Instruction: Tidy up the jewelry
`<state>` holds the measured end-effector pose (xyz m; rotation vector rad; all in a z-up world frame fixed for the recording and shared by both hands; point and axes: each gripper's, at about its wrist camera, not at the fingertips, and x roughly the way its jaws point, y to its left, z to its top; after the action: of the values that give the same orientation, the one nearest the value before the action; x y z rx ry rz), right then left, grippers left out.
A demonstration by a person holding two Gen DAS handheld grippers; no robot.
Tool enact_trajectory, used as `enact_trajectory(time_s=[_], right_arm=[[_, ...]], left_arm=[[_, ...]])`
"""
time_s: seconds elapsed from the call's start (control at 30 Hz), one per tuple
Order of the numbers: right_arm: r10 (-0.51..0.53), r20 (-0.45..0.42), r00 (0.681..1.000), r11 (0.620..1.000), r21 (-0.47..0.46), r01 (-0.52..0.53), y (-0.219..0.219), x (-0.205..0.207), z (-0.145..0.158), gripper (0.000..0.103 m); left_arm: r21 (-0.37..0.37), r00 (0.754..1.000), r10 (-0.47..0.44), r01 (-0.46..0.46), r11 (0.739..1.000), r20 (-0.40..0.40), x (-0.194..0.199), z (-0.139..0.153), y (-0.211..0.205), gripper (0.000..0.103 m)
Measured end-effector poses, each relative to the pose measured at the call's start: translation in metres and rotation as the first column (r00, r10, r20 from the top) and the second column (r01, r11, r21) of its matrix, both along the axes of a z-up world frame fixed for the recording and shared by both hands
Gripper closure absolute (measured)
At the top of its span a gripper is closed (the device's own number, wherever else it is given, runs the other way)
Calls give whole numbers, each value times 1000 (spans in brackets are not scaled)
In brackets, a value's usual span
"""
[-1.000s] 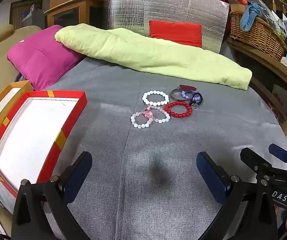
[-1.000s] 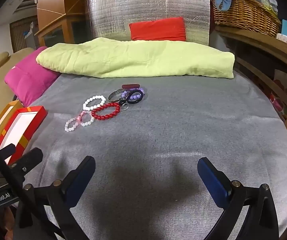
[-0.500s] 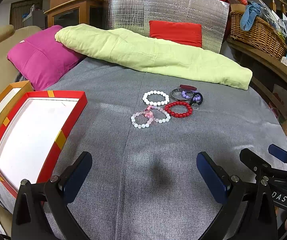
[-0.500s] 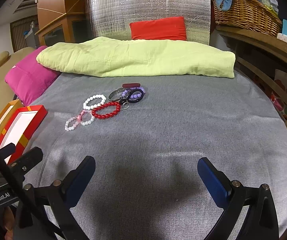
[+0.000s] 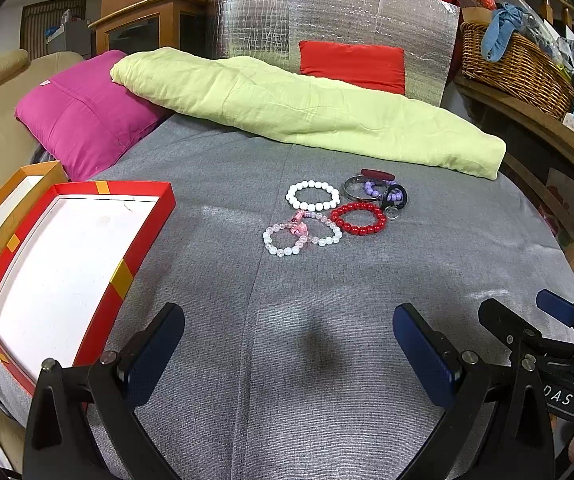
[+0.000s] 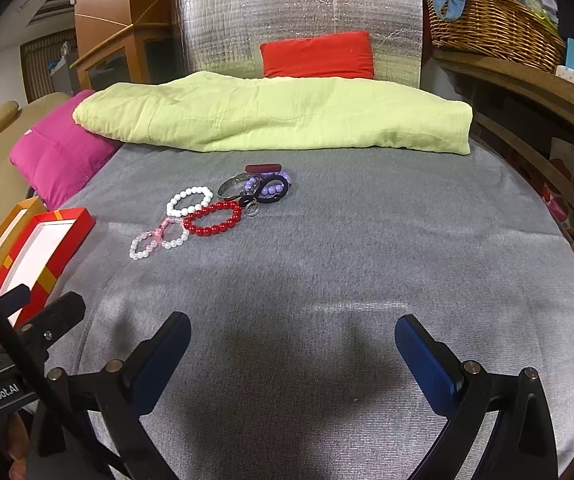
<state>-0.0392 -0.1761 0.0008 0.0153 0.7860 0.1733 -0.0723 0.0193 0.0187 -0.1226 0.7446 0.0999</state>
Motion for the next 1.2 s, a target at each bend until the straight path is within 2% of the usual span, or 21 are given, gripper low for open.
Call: enact_trajectory(time_s=[0.4,0.7,0.93,1.03,1.1,1.2], right_arm=[[1,-9,1000,1000,-26,-1,2,2,-3,0],[-1,13,1000,1000,0,1,1,2,-5,0],[-9,7,1000,1000,-6,9,-3,6,-9,1],[-12,-6,1000,1000,5,12,-5,9,-13,5],[-13,-15,1000,1000,-1,13,-4,11,-16,13],[-6,-41,999,1000,17,7,-5,14,-20,18]], left_arm=[[0,1000,2,-2,1000,-5,1,-1,1,0],[-3,1000,11,-11,1000,-5,2,-3,2,0],[-45,996,73,-71,996,43,-3,3,23,0],[-76,995,98,-96,992,29,-1,0,34,0],[-96,995,100,-97,991,26,0,-2,38,0],[-98,995,98,-95,991,22,1,-6,42,0]])
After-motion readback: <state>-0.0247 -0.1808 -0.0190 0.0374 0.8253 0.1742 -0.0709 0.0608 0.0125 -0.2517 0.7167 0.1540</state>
